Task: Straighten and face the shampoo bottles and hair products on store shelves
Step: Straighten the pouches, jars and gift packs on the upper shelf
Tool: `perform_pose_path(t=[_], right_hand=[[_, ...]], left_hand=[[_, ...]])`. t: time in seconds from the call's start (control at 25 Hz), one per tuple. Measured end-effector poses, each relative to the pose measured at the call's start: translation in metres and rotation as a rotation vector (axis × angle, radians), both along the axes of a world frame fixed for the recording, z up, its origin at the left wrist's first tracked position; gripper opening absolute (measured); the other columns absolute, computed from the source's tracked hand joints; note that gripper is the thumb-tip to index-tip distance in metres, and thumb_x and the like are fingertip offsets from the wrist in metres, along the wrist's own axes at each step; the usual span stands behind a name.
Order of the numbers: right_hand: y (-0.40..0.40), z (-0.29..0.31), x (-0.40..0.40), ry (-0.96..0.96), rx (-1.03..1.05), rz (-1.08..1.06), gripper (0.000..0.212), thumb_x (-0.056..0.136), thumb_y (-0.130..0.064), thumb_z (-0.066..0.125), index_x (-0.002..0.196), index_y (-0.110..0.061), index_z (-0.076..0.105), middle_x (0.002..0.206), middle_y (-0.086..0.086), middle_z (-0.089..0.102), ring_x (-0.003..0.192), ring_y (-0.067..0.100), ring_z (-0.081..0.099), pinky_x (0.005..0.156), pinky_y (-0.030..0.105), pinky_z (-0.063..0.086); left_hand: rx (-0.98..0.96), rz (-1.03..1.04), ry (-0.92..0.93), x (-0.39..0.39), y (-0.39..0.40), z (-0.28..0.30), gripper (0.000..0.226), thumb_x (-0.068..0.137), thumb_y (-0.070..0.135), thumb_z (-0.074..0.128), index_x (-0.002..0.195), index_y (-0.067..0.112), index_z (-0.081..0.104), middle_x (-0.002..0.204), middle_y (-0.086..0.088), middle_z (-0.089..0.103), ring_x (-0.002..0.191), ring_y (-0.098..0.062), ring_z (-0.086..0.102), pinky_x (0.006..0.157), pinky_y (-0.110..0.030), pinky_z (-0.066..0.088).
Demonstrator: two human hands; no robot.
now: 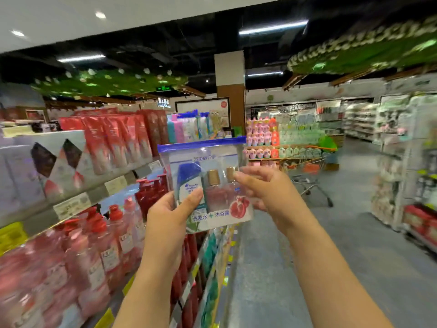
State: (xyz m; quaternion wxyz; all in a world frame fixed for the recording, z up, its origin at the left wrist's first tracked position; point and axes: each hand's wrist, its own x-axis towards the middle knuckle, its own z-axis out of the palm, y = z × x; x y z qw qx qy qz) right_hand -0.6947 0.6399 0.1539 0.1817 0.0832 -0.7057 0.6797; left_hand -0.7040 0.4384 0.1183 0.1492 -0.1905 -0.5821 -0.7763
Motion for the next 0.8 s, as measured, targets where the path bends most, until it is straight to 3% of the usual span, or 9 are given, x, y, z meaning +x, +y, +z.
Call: perform_pose_path(t=[0.08, 0.16, 0.28, 0.44, 0.64, 0.8], right_hand=[[0.048, -0.016, -0.031, -0.028, -0.065, 0.005, 0.035, 0.068, -0.047, 0.083, 0.094, -0.023, 0.080, 0.095, 0.004, 0.080, 0.073, 0.017, 0.071, 0.066, 0.035, 0.053], [0.098, -0.024, -0.067, -0.043, -0.083, -0.015, 0.053, 0.056, -0.051, 0.082, 0.101, -0.021, 0.079, 0.093, 0.003, 0.081, 0.076, 0.019, 0.071, 0.070, 0.038, 0.051], [0.161, -0.033, -0.123, -0.067, -0.051, -0.006, 0.069, 0.051, -0.041, 0.085, 0.114, -0.020, 0.068, 0.093, 0.002, 0.081, 0.076, 0.016, 0.075, 0.065, 0.030, 0.054], [0.216, -0.045, -0.208, -0.078, -0.074, 0.026, 0.069, 0.052, -0.029, 0.086, 0.117, -0.018, 0.064, 0.089, 0.004, 0.081, 0.067, 0.013, 0.075, 0.049, 0.021, 0.052], [0.232, -0.067, -0.337, -0.109, -0.057, 0.101, 0.068, 0.056, -0.036, 0.087, 0.118, -0.023, 0.061, 0.095, 0.005, 0.081, 0.075, 0.022, 0.078, 0.058, 0.032, 0.057], [0.223, -0.063, -0.457, -0.057, -0.041, 0.127, 0.059, 0.058, -0.040, 0.088, 0.110, -0.027, 0.064, 0.092, 0.002, 0.081, 0.073, 0.018, 0.078, 0.052, 0.019, 0.054]], left_hand=[[0.008, -0.048, -0.013, -0.039, 0.053, -0.007, 0.036, 0.067, 0.038, 0.081, 0.096, 0.017, 0.077, 0.098, -0.015, 0.076, 0.082, -0.030, 0.074, 0.061, -0.034, 0.058], [0.027, -0.067, -0.050, -0.081, 0.106, -0.013, 0.033, 0.067, 0.036, 0.080, 0.094, 0.017, 0.078, 0.097, -0.015, 0.076, 0.079, -0.029, 0.074, 0.059, -0.033, 0.057], [0.035, -0.094, -0.092, -0.140, 0.173, -0.022, 0.032, 0.070, 0.034, 0.078, 0.097, 0.016, 0.077, 0.099, -0.015, 0.075, 0.084, -0.033, 0.074, 0.062, -0.036, 0.058], [0.039, -0.075, -0.132, -0.219, 0.230, -0.032, 0.036, 0.072, 0.033, 0.079, 0.102, 0.013, 0.076, 0.101, -0.016, 0.075, 0.090, -0.037, 0.072, 0.071, -0.046, 0.060], [-0.062, 0.025, -0.060, -0.340, 0.237, -0.042, 0.026, 0.080, 0.033, 0.079, 0.104, 0.024, 0.074, 0.103, -0.005, 0.076, 0.093, -0.027, 0.073, 0.076, -0.044, 0.059], [-0.110, 0.091, -0.008, -0.458, 0.227, -0.038, 0.025, 0.079, 0.038, 0.077, 0.102, 0.030, 0.074, 0.100, 0.000, 0.076, 0.091, -0.021, 0.073, 0.072, -0.035, 0.059]])
